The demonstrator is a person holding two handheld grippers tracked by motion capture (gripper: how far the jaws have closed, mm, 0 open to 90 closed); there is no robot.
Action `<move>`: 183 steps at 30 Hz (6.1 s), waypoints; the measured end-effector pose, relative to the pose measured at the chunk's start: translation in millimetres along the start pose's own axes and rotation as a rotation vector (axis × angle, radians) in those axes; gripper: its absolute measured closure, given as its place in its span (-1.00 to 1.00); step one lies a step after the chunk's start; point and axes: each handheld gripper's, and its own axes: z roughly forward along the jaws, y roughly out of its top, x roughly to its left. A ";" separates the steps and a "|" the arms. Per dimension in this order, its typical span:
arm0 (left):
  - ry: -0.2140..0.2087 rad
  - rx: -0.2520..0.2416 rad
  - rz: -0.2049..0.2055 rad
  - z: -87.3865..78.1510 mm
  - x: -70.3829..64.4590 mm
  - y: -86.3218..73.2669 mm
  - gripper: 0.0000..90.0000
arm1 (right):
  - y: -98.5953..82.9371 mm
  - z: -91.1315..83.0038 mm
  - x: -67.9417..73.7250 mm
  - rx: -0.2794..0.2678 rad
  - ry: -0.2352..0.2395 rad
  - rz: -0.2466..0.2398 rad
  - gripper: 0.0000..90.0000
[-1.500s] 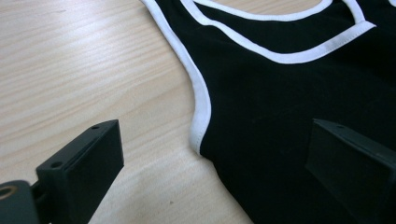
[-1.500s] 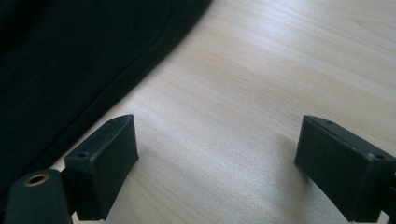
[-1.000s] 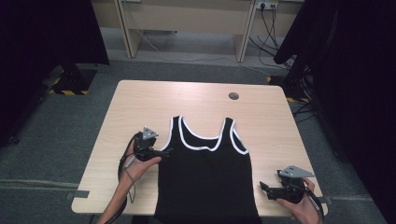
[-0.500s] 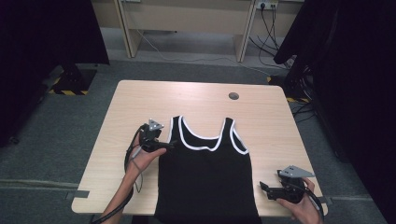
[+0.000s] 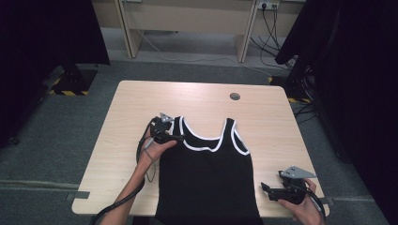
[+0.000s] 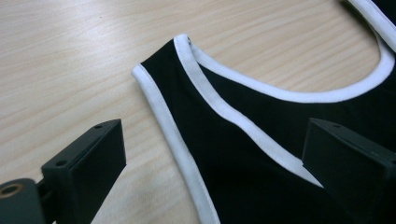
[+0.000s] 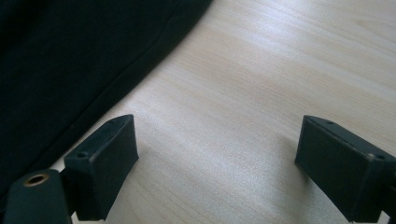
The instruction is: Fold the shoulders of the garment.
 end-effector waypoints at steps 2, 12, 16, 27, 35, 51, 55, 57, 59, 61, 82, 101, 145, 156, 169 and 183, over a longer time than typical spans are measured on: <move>0.001 0.006 0.000 1.2 0.7 0.8 -0.89 | 0.0 0.0 0.0 0.000 0.000 -0.001 -0.71; 0.022 0.013 -0.028 19.9 6.9 13.6 -0.88 | 0.0 0.0 -0.1 0.000 0.001 -0.001 -0.71; 0.024 0.024 -0.020 24.4 5.8 16.8 -0.88 | 0.0 0.0 -0.1 0.000 0.001 -0.001 -0.71; 0.047 0.045 -0.029 44.1 6.3 23.0 -0.86 | 0.1 0.1 -0.3 0.000 0.002 -0.002 -0.71; 0.076 0.047 -0.034 54.4 12.0 24.3 -0.75 | 0.1 0.2 -0.4 0.000 0.003 -0.003 -0.71; -0.045 -0.005 0.006 35.2 -3.7 28.2 0.75 | 0.1 0.2 -0.5 0.000 0.004 -0.004 -0.71; -0.089 -0.030 0.016 15.9 -10.6 31.0 0.76 | 0.1 0.2 -0.4 0.000 0.004 -0.004 -0.71; -0.112 -0.053 0.029 0.9 -15.8 30.8 0.76 | 0.1 0.2 -0.4 0.000 0.004 -0.004 -0.71; -0.123 -0.067 0.029 -6.0 -18.3 30.1 0.76 | 0.1 0.2 -0.4 0.000 0.004 -0.004 -0.71; -0.142 -0.089 0.044 -21.7 -25.1 27.4 0.76 | 0.1 0.2 -0.5 0.000 0.004 -0.004 -0.71; -0.200 -0.154 0.106 -76.7 -63.7 -33.1 0.70 | 0.1 0.2 -0.4 0.000 0.004 -0.004 -0.71; -0.188 -0.129 0.136 -96.0 -73.3 -84.7 0.13 | 0.2 0.2 -0.4 0.000 0.004 -0.004 -0.71; -0.104 -0.027 0.080 -48.1 -17.4 -72.3 -0.22 | 0.8 0.8 -0.3 -0.001 0.000 -0.001 -0.71; -0.133 -0.027 0.051 -52.5 -20.0 -75.8 -0.59 | 1.1 1.1 -0.3 0.000 0.000 -0.001 -0.71; -0.107 -0.017 0.063 -84.2 -24.5 -97.1 -0.77 | 1.4 1.4 -0.3 0.000 -0.001 -0.001 -0.71; -0.049 0.036 0.067 -91.6 -24.2 -115.2 -0.96 | 1.7 1.6 -0.6 0.001 0.003 -0.005 -0.71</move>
